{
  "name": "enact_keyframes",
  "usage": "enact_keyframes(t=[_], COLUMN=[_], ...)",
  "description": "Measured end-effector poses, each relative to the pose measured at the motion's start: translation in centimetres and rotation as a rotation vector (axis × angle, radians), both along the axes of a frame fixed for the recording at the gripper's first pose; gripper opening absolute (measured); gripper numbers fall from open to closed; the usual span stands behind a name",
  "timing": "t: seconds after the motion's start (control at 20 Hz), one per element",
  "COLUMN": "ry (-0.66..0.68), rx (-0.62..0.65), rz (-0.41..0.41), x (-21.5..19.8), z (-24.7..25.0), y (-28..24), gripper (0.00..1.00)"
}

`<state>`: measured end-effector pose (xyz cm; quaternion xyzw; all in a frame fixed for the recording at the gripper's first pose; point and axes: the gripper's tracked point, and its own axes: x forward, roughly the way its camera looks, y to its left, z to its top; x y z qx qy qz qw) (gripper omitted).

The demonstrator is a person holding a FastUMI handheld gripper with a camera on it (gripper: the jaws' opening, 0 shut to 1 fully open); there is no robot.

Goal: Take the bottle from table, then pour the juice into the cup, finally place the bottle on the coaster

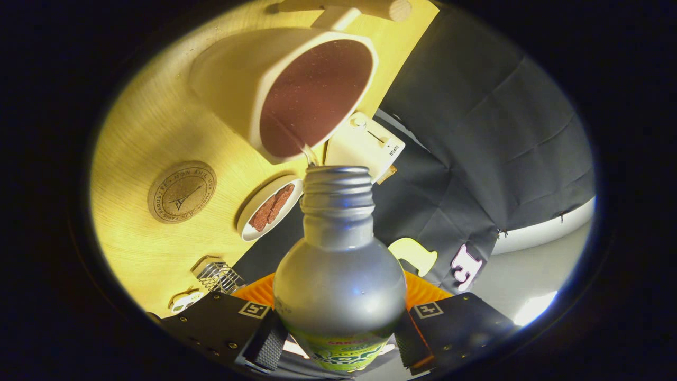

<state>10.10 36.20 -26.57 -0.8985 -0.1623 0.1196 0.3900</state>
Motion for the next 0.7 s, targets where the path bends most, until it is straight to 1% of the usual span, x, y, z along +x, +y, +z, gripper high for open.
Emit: enact_keyframes(t=[0.45,0.7], ry=[-0.042,-0.016], rx=[-0.031,-0.038], rz=[0.018,0.015], x=[0.56,-0.09], z=[0.51,0.0], y=[-0.09,0.04], gripper=[0.83,0.83])
